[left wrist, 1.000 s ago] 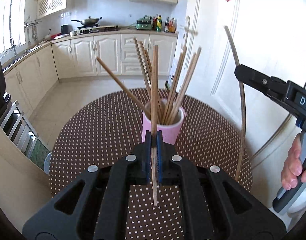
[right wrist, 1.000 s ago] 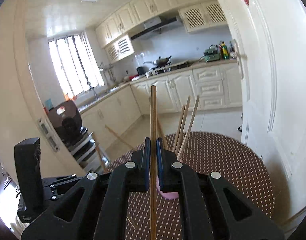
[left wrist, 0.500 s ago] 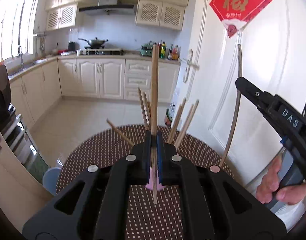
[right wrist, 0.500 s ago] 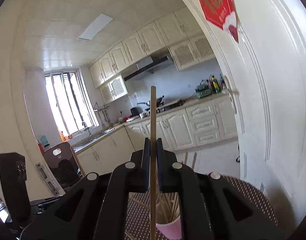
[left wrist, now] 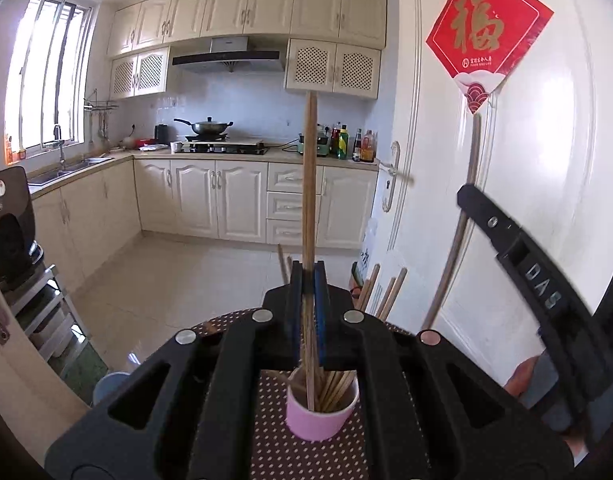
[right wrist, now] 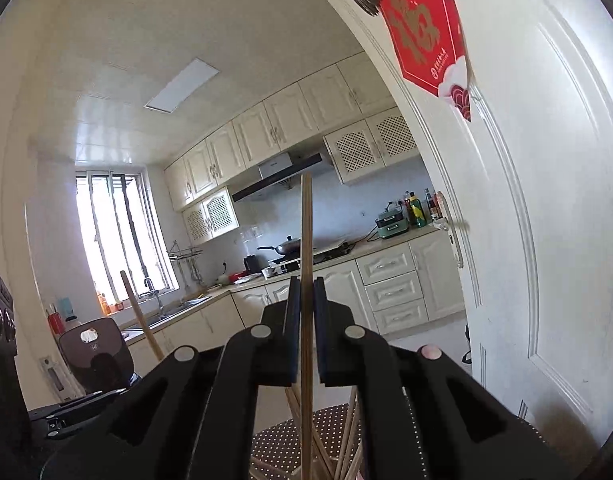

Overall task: Organize utensils
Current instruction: 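Lower both chopsticks down into the pink cup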

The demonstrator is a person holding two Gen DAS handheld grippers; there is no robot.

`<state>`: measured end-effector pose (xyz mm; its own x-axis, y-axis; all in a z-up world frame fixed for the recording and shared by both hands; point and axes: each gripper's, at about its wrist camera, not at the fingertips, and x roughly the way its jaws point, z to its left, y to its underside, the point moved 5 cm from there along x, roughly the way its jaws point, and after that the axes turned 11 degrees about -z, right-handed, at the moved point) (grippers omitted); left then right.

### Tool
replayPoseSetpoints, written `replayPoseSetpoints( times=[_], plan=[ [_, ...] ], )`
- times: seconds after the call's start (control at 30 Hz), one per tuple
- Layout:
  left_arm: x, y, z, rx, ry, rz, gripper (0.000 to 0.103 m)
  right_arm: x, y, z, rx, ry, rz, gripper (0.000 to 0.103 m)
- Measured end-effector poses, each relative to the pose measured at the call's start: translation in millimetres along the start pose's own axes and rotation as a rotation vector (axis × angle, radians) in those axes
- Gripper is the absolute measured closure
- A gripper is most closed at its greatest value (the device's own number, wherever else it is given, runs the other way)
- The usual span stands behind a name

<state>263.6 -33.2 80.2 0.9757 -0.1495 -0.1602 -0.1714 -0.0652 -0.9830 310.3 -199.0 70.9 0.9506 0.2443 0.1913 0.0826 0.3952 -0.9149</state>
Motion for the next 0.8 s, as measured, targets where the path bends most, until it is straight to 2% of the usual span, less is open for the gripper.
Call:
replayPoseSetpoints(
  times=[0.07,0.23,0.4,0.8],
  plan=[
    [6,2,0,-0.015,0.011,0.002,0.097,5,3,0,-0.014,0.004,-0.006,0.098],
    [19,7,-1,-0.002,-0.022,-0.025,0.097,16,15,-3,-0.039,-0.006,-0.003,0.098],
    [42,19,4,-0.04,0.012,0.049,0.097,24,32,-9,-0.048,0.005,0.017,0.098],
    [74,60,13,-0.033,0.024,0.162,0.097,28,67,-19,-0.072,0.031,0.034,0.098]
  ],
)
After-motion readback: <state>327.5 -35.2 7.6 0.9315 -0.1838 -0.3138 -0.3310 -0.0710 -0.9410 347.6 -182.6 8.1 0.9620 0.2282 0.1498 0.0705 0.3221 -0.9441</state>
